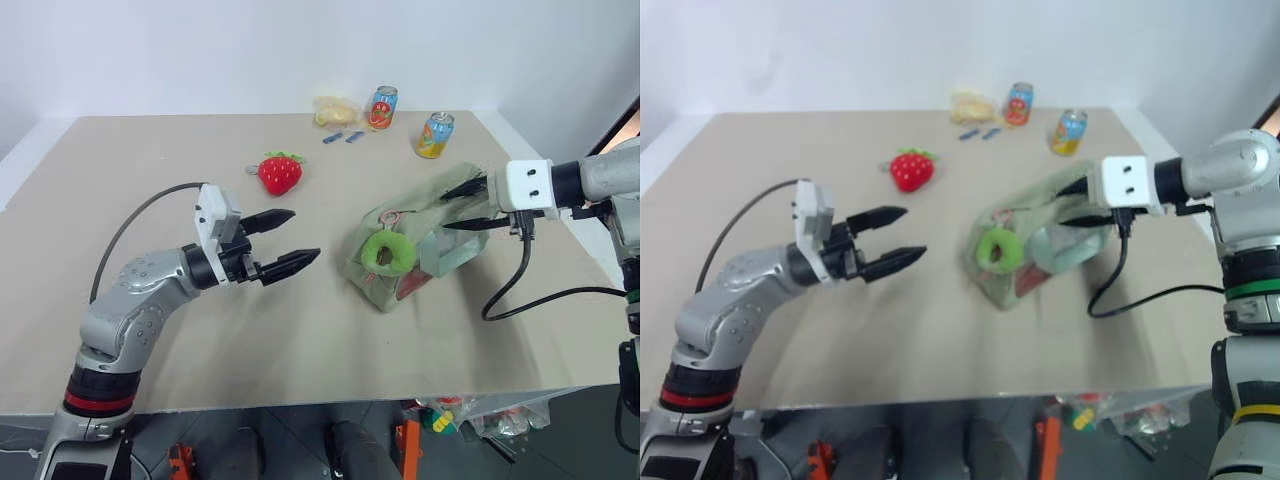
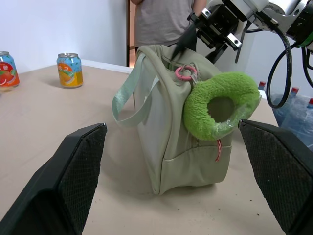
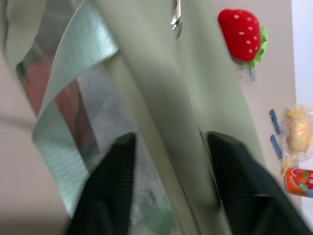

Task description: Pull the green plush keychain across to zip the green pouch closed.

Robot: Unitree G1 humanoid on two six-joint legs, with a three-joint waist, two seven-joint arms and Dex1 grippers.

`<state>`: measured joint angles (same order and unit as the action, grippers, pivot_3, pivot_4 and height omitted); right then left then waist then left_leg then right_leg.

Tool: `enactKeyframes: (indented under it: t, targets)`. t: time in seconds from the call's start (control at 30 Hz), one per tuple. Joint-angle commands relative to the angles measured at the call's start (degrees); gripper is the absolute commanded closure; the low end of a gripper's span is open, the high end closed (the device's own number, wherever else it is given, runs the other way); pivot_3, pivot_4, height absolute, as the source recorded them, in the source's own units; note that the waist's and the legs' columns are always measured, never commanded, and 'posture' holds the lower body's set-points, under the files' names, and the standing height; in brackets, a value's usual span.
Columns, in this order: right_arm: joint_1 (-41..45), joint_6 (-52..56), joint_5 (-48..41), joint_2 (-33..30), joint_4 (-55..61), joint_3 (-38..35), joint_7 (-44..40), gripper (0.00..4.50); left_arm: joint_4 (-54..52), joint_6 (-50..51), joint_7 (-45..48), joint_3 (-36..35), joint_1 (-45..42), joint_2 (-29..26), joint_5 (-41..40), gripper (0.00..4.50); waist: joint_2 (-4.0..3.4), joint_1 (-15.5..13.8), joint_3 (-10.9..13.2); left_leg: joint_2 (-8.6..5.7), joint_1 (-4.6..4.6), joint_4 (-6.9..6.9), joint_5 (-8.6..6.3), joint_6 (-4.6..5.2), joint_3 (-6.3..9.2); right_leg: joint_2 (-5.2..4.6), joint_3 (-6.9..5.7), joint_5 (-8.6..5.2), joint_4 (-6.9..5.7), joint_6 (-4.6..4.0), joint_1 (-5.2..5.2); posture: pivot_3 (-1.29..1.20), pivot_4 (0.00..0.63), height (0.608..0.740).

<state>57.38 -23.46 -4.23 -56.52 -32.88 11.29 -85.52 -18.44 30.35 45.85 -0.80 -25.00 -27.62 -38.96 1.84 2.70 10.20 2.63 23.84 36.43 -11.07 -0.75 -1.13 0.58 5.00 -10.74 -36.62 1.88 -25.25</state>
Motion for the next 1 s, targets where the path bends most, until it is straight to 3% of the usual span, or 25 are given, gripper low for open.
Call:
enactKeyframes:
  t: [0.03,0.1,0.23,0.4,0.6,0.7,0.83,1.0]
  targets:
    - [1.72,-2.1,-0.49,-1.32,-0.38,-1.88,-2.54,3.94,-2.3,-0.09,-0.62,-1.53,-0.1,-0.21,-0.75,0.0,0.0,0.0,0.0,0.0,-0.03,0.01,0.0,0.0,0.0,0.0,0.01,0.0,-0.04,0.0,0.0,0.0,0.15,0.74]
    - [1.5,-1.85,-0.68,-1.74,-0.09,-2.14,-3.14,4.41,-2.34,-0.08,-0.81,-1.42,-0.06,-0.17,-0.77,0.0,0.0,0.05,0.0,-0.01,-0.11,0.03,0.0,0.0,-0.01,0.0,0.02,-0.01,-0.13,-0.01,0.03,0.0,0.15,0.74]
    - [1.41,1.07,-1.82,-1.7,2.9,-2.83,-2.91,4.41,-1.45,-0.23,-0.74,-1.35,-0.36,-0.06,-0.71,0.0,0.01,0.09,0.01,-0.02,-0.4,0.03,0.03,-0.04,-0.14,0.04,0.19,-0.03,-0.4,-0.05,0.08,0.0,0.15,0.74]
    - [0.69,16.07,-4.34,0.45,14.63,-2.82,-0.08,4.41,1.91,-2.01,0.15,-2.91,-0.56,-1.24,0.69,0.0,-0.01,0.39,0.02,0.01,-0.55,0.02,0.04,-0.05,-0.35,0.12,0.44,-0.03,-0.55,-0.05,0.04,0.0,0.15,0.74]
    - [2.83,29.6,-0.67,4.68,26.38,1.86,2.04,4.41,6.55,-6.27,2.93,-5.19,1.17,-4.32,3.71,0.0,-0.02,0.46,0.01,0.04,-0.53,-0.01,0.03,-0.06,-0.38,0.15,0.46,-0.04,-0.57,-0.06,-0.01,0.0,0.15,0.74]
    - [6.12,33.84,3.87,10.17,26.45,5.44,5.64,4.41,8.19,-7.83,4.37,-7.02,2.74,-6.04,4.47,0.0,-0.02,0.76,0.02,0.05,-0.52,0.0,0.03,-0.06,-0.47,0.14,0.52,-0.04,-0.57,-0.06,-0.08,0.0,0.15,0.74]
    - [9.42,31.69,11.22,15.37,21.92,9.61,10.71,4.41,6.67,-6.65,5.68,-9.89,5.77,-7.56,2.18,0.0,0.01,0.94,0.02,0.08,-0.47,0.0,0.03,-0.07,-0.46,0.14,0.47,-0.04,-0.57,-0.07,-0.11,0.0,0.15,0.74]
    - [12.57,33.04,14.79,20.47,18.22,10.93,14.46,4.41,3.61,-5.35,6.73,-12.11,9.11,-9.61,0.24,0.0,0.01,1.23,0.02,0.08,-0.42,-0.03,-0.01,-0.13,-0.47,0.11,0.46,-0.08,-0.57,-0.11,-0.14,0.0,0.15,0.74]
